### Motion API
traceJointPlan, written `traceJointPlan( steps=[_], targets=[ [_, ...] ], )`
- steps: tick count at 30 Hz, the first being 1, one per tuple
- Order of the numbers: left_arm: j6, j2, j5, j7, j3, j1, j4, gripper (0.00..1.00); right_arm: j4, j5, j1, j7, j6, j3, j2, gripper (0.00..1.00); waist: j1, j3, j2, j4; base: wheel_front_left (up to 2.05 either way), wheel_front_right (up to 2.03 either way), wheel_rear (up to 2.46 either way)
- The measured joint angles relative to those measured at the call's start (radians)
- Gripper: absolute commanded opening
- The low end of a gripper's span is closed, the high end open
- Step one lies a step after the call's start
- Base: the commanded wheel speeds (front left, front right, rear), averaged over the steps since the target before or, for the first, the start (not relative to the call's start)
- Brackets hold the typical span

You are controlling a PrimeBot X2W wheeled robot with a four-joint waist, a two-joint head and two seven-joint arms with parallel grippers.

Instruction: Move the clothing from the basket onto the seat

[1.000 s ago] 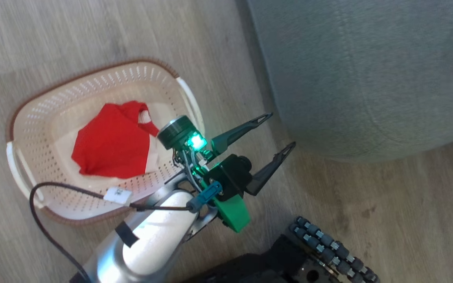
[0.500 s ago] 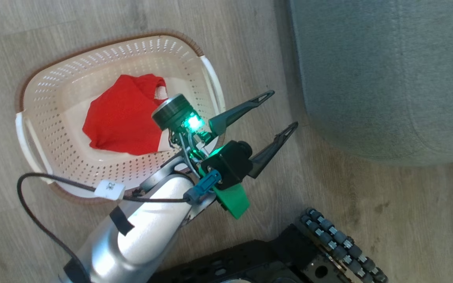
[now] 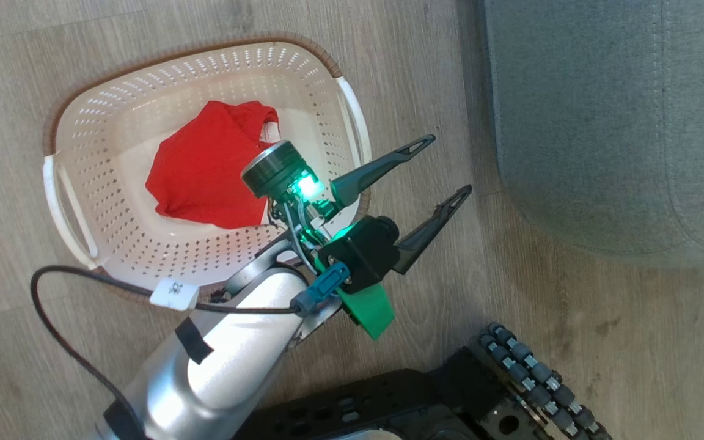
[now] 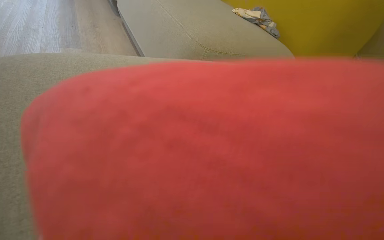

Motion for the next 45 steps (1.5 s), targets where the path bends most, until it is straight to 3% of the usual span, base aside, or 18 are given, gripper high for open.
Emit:
traceJointPlan(
  steps=[2,3,4,5,21,29,38,45],
  targets=[
    [0.000,-0.001,0.000,0.000,0.001,0.000,0.000,1.00,0.017,0.009,-0.015,0.000,0.000,0.017,0.000,0.00,0.0000,-0.002,0.0000,0.002,0.00,0.00,0.00],
    [0.000,-0.003,0.000,0.000,0.001,0.000,0.000,1.00,0.018,0.010,-0.016,0.000,0.000,0.026,-0.002,0.07,0.0000,-0.003,0.0000,0.003,0.00,0.00,0.00],
    [0.000,-0.005,0.000,0.000,0.001,0.000,-0.002,1.00,0.018,0.010,-0.016,0.000,0.000,0.030,-0.003,0.65,0.0000,-0.005,0.0000,0.004,0.00,0.00,0.00],
    [0.000,-0.006,0.000,0.000,0.001,0.000,-0.008,1.00,0.017,0.010,-0.016,0.000,0.000,0.032,-0.002,1.00,0.0000,-0.008,0.0000,0.005,0.00,0.00,0.00],
    [-0.001,-0.021,-0.021,0.000,0.007,0.035,-0.032,1.00,0.105,0.031,0.003,0.000,0.000,0.167,-0.001,1.00,-0.0001,-0.144,0.0000,-0.018,0.00,0.00,0.00],
    [-0.001,-0.033,-0.031,0.000,0.040,0.101,-0.029,1.00,0.083,0.080,0.129,0.000,0.000,0.262,0.011,1.00,-0.0001,-0.270,0.0001,-0.030,0.00,0.00,0.00],
    [0.009,-0.044,-0.047,0.000,0.087,0.214,-0.034,1.00,-0.059,0.255,0.288,0.000,0.000,0.329,0.015,1.00,-0.0002,-0.431,0.0001,-0.035,0.00,0.00,0.00],
    [0.017,-0.045,-0.057,0.000,0.129,0.281,-0.038,1.00,-0.321,0.332,0.418,0.000,0.000,0.333,0.011,1.00,-0.0001,-0.532,0.0001,-0.032,0.00,0.00,0.00]
  ],
)
